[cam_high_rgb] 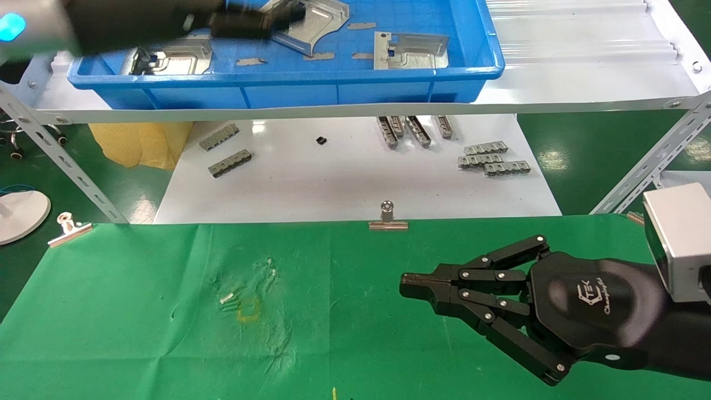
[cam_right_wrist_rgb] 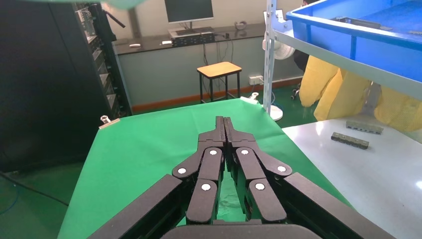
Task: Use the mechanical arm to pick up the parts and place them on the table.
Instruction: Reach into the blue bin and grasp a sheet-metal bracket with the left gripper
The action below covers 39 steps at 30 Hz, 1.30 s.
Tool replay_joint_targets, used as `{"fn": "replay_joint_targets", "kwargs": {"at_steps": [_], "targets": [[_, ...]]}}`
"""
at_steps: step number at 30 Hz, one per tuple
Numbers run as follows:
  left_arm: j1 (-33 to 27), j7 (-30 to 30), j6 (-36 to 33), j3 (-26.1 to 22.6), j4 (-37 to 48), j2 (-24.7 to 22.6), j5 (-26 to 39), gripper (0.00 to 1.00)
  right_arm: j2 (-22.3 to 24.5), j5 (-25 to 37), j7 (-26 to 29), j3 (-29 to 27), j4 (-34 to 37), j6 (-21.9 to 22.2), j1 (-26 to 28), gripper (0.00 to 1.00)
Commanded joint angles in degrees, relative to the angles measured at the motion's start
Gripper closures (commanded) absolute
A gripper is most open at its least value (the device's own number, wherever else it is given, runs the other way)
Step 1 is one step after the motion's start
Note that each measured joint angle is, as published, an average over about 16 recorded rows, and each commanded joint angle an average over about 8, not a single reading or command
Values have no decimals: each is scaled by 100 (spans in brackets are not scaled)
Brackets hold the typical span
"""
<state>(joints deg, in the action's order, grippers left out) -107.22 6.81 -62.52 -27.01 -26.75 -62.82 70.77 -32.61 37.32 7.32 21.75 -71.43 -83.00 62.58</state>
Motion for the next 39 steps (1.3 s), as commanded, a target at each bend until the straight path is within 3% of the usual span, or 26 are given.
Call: {"fn": "replay_joint_targets", "kwargs": {"at_steps": [1,5,6,13,14,39], "targets": [[-413,-142,600,-98,695,-422,310,0,0,0,0,0,0,0,0,100],[-775,-221,1545,-225,1588,-1025,603,0,0,0,0,0,0,0,0,100],[-830,-223,1713,-252,1761,-1137,652,2,0,0,0,0,0,0,0,96],[-964,-34,2161,-356,2333,-1462,783,90,0,0,0,0,0,0,0,8],[-963,10,2165,-363,2348,-1470,783,100,0,0,0,0,0,0,0,0],[-770,593,2441,-670,2043,-1505,835,100,0,0,0,1,0,0,0,0]]}}
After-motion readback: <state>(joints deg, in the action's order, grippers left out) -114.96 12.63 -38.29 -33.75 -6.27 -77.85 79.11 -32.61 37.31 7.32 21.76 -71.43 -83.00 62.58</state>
